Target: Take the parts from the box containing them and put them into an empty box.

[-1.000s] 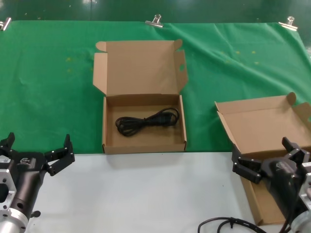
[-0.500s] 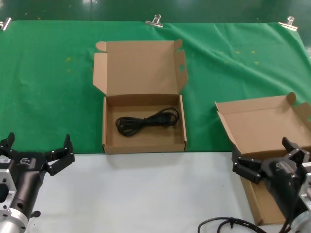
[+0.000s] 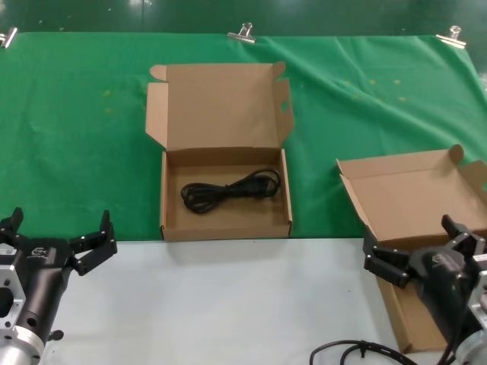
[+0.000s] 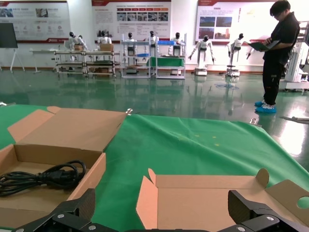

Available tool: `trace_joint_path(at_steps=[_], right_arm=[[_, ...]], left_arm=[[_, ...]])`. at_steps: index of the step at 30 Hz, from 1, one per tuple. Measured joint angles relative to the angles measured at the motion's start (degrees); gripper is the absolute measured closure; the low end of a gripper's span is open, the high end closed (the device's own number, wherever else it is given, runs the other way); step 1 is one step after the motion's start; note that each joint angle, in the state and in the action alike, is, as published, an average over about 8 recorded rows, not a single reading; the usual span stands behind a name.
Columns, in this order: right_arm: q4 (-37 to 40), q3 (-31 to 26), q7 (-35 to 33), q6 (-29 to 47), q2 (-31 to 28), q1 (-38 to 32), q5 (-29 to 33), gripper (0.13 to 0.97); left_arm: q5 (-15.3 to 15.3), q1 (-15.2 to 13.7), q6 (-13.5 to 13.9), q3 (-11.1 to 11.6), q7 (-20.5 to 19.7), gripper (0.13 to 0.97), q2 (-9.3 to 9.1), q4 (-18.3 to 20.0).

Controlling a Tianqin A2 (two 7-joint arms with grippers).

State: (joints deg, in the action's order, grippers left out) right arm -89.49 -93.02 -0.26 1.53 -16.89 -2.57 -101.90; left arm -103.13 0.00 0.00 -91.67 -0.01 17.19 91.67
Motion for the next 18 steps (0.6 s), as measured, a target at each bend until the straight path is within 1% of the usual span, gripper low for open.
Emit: trace_joint_path(at_steps=[18], right_arm=[[0.0, 0.0, 0.0, 0.0, 0.0, 0.0, 0.0, 0.129]], left_arm=[[0.0, 0.0, 0.0, 0.0, 0.0, 0.132, 0.0, 0.0]])
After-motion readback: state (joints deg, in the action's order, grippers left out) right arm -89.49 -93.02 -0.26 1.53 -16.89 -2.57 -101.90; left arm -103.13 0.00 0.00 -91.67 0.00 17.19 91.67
